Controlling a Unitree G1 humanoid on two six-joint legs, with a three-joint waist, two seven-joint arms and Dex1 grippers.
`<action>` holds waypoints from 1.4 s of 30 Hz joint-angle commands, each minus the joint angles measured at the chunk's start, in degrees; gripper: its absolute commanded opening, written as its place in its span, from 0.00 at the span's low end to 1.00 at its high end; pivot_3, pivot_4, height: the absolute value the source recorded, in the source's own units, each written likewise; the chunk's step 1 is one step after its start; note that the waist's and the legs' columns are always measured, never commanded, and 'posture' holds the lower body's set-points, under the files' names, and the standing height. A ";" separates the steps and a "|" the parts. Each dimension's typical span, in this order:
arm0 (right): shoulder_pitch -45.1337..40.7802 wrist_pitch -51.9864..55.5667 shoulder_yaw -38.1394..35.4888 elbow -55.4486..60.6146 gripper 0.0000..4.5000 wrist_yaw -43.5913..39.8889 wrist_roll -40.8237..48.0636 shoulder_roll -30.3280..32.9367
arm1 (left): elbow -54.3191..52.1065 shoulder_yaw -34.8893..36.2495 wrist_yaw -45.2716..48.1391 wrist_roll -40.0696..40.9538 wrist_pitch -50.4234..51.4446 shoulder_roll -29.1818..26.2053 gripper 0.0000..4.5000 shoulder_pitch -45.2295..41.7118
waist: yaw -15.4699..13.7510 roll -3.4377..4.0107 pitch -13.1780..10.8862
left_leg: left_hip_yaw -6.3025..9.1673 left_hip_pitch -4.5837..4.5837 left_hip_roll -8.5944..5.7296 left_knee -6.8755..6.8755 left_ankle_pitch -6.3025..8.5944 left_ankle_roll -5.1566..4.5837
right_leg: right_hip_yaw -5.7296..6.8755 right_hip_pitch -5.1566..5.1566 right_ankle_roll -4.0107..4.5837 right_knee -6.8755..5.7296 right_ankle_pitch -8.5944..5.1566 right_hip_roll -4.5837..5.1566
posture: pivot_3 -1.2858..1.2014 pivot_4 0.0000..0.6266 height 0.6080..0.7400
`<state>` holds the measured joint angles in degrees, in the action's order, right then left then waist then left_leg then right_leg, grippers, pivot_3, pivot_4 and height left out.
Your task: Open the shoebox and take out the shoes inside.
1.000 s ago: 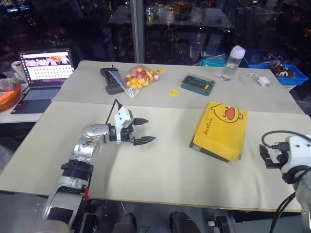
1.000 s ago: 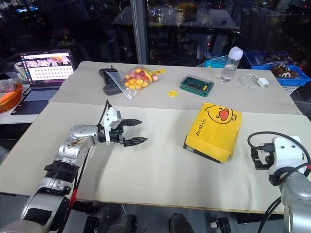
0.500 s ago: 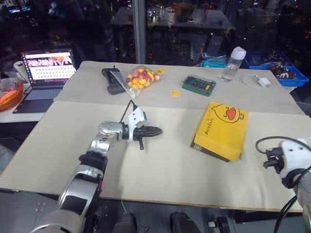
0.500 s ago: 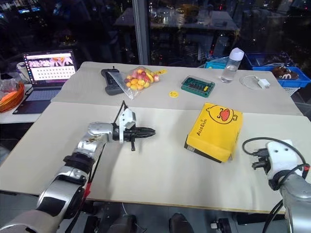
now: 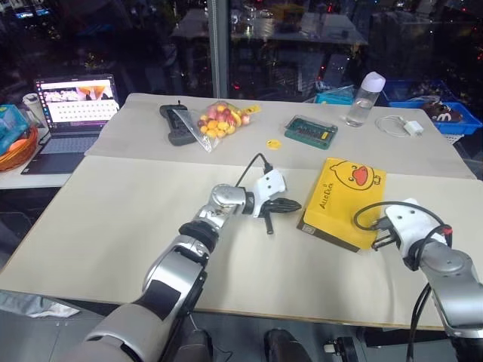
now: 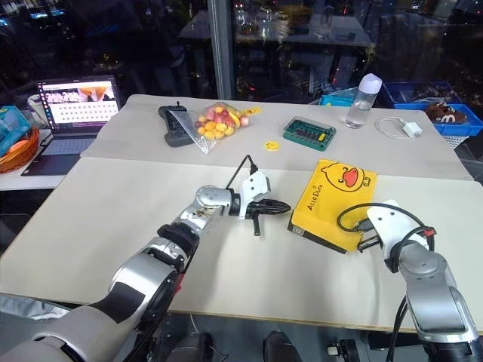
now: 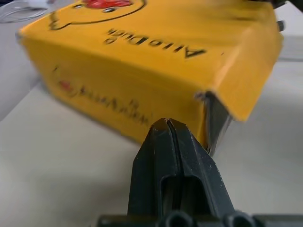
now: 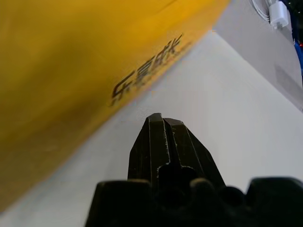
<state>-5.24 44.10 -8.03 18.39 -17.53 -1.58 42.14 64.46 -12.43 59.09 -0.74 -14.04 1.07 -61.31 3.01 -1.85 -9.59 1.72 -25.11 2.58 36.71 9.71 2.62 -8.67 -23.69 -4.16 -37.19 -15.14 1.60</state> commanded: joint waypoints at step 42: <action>-13.94 -4.93 23.71 9.33 0.01 -25.00 1.21 -11.28 | -87.75 12.61 -3.44 12.45 45.66 -34.11 0.00 51.62 | 3.63 -0.04 -0.03 | 0.08 0.36 0.23 0.10 -0.25 -0.37 | -0.10 -0.36 0.29 -1.17 0.05 -0.32 | 0.52 0.24 0.67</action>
<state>-18.48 40.08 15.32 23.94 -41.62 -2.56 31.68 -18.19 0.59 55.44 8.78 30.49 -33.09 -9.55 6.64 -1.89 -9.62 1.79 -24.75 2.80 36.81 9.46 2.25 -8.77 -24.06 -3.86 -38.36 -15.09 1.28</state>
